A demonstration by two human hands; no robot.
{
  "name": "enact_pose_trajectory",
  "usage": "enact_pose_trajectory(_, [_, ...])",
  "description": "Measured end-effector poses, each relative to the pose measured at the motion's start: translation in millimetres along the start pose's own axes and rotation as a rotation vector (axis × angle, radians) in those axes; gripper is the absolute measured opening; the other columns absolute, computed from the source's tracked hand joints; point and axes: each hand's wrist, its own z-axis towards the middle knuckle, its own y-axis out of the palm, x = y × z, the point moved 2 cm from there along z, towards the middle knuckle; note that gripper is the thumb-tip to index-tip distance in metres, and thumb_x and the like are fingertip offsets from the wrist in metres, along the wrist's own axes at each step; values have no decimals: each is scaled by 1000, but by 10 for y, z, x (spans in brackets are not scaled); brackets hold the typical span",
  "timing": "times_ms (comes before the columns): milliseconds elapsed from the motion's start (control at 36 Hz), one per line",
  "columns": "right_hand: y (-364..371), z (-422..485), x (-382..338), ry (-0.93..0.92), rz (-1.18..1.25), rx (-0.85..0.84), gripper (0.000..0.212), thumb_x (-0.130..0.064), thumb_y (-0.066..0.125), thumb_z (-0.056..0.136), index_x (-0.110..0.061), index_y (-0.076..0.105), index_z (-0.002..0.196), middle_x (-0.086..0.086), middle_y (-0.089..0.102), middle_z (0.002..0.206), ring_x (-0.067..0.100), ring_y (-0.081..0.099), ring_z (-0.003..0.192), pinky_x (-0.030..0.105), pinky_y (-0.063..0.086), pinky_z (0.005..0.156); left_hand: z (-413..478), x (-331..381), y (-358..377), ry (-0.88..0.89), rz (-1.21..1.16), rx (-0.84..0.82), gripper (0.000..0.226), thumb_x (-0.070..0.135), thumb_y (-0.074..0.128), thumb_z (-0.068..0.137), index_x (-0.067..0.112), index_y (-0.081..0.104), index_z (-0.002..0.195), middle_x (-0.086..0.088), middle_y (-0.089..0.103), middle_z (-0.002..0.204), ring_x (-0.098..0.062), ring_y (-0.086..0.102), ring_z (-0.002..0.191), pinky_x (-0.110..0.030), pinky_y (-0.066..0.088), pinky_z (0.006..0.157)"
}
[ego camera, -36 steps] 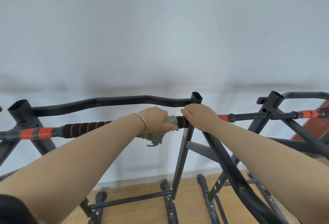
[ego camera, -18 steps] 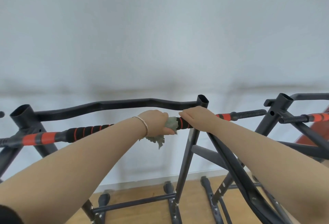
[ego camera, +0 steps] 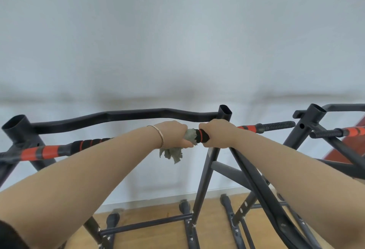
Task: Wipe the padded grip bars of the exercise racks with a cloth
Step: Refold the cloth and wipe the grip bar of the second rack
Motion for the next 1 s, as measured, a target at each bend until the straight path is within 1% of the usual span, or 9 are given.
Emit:
enact_pose_trajectory(167, [-253,117,13,21,286,-439,30,-49,76,77,-25,58,80,-13,62,60,7,59,55,25,46,62,-251,-55,67,203,455,299,47,56,44,98,14,47,119,-2,56,108,-22,52,90,-32,39,71])
enact_pose_trajectory(361, [-233,-76,3,18,418,-146,36,-74,59,77,-46,57,99,-20,64,95,0,63,86,24,50,77,-547,-295,-55,42,258,160,80,88,23,74,23,51,110,3,53,99,-19,49,92,-36,46,80])
enact_pose_trajectory(444, [-203,-63,-165,-56,177,-68,36,-55,37,98,-26,57,94,-9,60,83,14,60,78,35,50,73,-544,-306,-62,-39,-22,-13,69,82,26,83,26,55,109,3,56,97,-17,53,92,-38,47,86])
enact_pose_trajectory(556, [-69,-15,-403,-154,-339,41,5,-16,48,97,-13,43,97,0,40,75,26,50,70,37,47,58,-461,-310,-38,-42,-46,-23,45,66,55,85,21,55,92,7,68,78,-11,66,71,-37,56,74])
enact_pose_trajectory(667, [59,-51,-539,36,-415,159,10,-11,49,93,-12,51,103,1,51,79,27,57,69,36,51,59,-366,-316,-35,-81,-85,-25,38,60,59,83,22,59,81,5,69,69,-11,66,57,-24,48,49])
enact_pose_trajectory(778, [76,2,-540,70,-457,182,7,-14,57,88,-15,51,85,-1,46,63,25,52,54,30,43,49,-340,-339,26,-70,69,62,38,60,55,86,26,43,76,4,56,74,-9,51,61,-26,35,50])
enact_pose_trajectory(833, [-18,110,-512,53,-387,-5,11,-11,50,90,-13,42,82,-1,46,65,25,53,58,32,39,49,-343,-370,61,-71,77,91,37,58,52,88,25,41,78,7,54,68,-7,50,59,-28,37,52])
enact_pose_trajectory(944, [-269,287,-378,339,429,-408,41,-40,31,89,-11,58,78,5,67,60,21,59,47,32,51,63,-355,-377,112,-46,122,178,38,57,54,89,21,42,88,7,49,76,-13,49,64,-31,38,58])
enact_pose_trajectory(1000, [-252,315,-396,308,336,-348,42,-41,31,90,-10,58,82,6,68,60,22,59,47,33,51,63,-354,-389,120,-54,147,185,38,56,56,88,20,42,92,5,51,83,-17,52,71,-31,39,61])
